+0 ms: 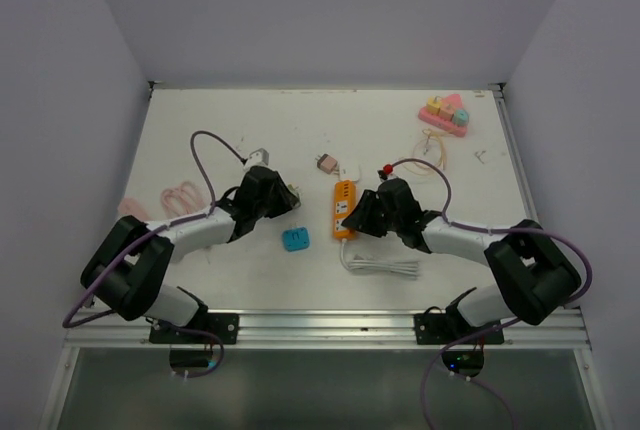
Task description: Pull the plug off the socket
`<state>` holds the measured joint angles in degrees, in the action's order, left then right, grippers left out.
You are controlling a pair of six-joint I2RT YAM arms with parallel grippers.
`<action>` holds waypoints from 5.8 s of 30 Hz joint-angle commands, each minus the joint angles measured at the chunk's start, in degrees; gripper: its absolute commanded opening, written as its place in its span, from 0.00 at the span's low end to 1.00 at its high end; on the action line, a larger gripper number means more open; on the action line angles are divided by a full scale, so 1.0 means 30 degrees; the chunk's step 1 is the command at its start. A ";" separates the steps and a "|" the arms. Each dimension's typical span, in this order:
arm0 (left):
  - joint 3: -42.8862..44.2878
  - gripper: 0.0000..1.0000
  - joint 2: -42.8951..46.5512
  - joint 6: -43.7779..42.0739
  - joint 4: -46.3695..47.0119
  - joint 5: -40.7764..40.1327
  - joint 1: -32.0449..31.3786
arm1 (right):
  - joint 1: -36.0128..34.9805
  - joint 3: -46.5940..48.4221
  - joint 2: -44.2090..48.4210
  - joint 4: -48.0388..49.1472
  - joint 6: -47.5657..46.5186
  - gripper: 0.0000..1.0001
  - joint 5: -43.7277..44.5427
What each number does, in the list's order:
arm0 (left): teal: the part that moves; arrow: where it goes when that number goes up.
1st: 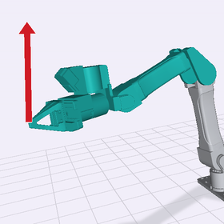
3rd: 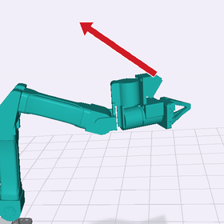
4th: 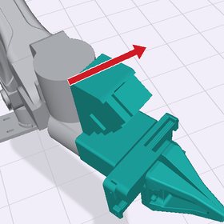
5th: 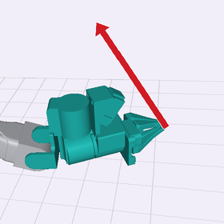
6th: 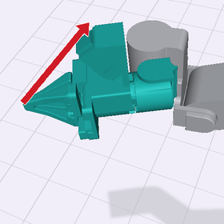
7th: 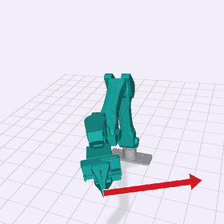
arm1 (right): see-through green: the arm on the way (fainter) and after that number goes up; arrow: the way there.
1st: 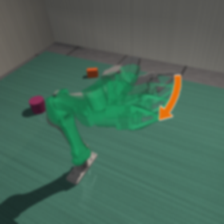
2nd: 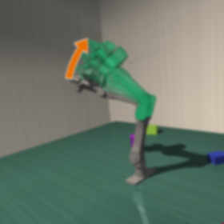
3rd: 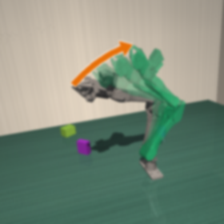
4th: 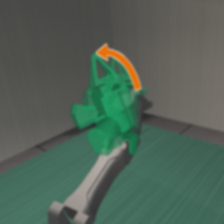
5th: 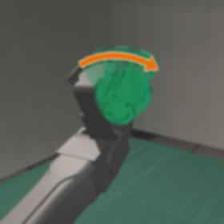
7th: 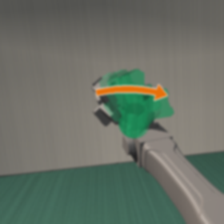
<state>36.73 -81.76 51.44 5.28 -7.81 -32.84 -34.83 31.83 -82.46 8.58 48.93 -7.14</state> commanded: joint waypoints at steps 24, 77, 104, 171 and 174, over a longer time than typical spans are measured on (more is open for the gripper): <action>0.0997 0.97 0.2259 -0.1997 -0.2572 0.0964 0.0312 | -0.0080 0.0285 0.2580 -0.5933 -0.3242 0.52 0.0797; 1.5882 0.00 -1.0781 -1.1496 -0.8410 -0.6563 -1.5069 | -0.0080 0.4652 2.3207 -2.0936 -0.0811 0.99 2.0162; 1.9720 0.00 0.0797 -1.5095 -0.9639 -1.2806 -0.2214 | -0.0080 0.4477 2.2711 -1.9707 -0.1807 0.98 1.8932; 0.6748 1.00 0.5332 -0.9762 -1.0054 0.0112 1.1328 | 0.5540 0.9658 0.2882 -1.2265 -0.5469 0.99 1.2519; 0.4110 0.99 0.7735 -1.0289 -0.8561 0.0379 1.0775 | 0.7153 1.1152 0.0625 -1.1477 -0.5469 0.99 1.1113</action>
<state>54.54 -62.43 24.18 -26.35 -9.96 0.80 -16.91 60.31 -76.47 -31.62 33.71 29.93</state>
